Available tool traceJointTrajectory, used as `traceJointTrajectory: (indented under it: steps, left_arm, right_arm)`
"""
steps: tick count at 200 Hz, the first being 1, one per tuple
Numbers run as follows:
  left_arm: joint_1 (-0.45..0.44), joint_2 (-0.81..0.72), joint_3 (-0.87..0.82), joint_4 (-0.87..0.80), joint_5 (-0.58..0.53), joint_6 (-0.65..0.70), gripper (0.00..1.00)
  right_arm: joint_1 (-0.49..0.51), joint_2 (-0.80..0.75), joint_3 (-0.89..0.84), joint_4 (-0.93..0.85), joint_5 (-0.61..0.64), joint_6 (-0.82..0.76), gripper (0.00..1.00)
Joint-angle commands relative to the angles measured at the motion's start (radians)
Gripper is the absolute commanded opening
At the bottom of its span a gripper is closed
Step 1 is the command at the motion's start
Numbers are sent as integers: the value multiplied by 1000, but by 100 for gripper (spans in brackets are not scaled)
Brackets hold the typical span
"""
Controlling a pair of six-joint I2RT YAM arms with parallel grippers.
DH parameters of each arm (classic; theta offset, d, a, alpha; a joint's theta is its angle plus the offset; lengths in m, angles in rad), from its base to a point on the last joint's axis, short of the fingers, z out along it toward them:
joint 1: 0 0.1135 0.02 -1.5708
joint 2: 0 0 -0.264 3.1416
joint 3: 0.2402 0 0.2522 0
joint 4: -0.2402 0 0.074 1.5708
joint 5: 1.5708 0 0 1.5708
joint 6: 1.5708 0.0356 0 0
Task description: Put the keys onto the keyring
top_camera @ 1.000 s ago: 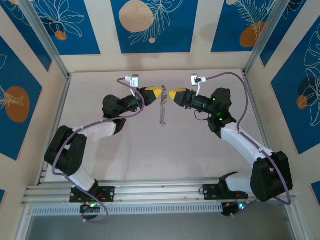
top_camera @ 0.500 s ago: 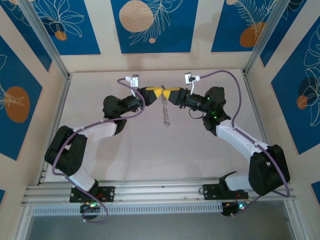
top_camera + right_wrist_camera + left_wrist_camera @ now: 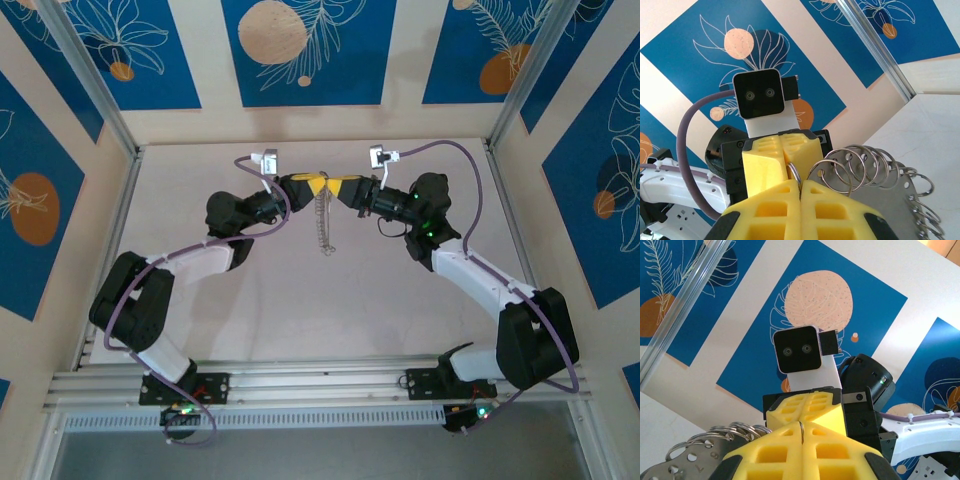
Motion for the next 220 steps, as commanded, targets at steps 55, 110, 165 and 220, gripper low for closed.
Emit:
traceJointTrajectory:
  steps: [55, 110, 165, 220]
  left_arm:
    - [18, -49, 63, -132, 61, 115, 42]
    - [68, -85, 135, -363, 163, 227, 51]
    - [80, -142, 347, -1074, 239, 700, 56]
    - [82, -58, 579, -1428, 325, 893, 58]
  right_arm:
    - [-83, -25, 73, -58, -136, -47, 0]
    - [-136, -3, 213, -296, -282, -185, 0]
    - [-152, 7, 325, -642, -251, -446, 0]
    - [-152, 34, 371, -782, -245, -573, 0]
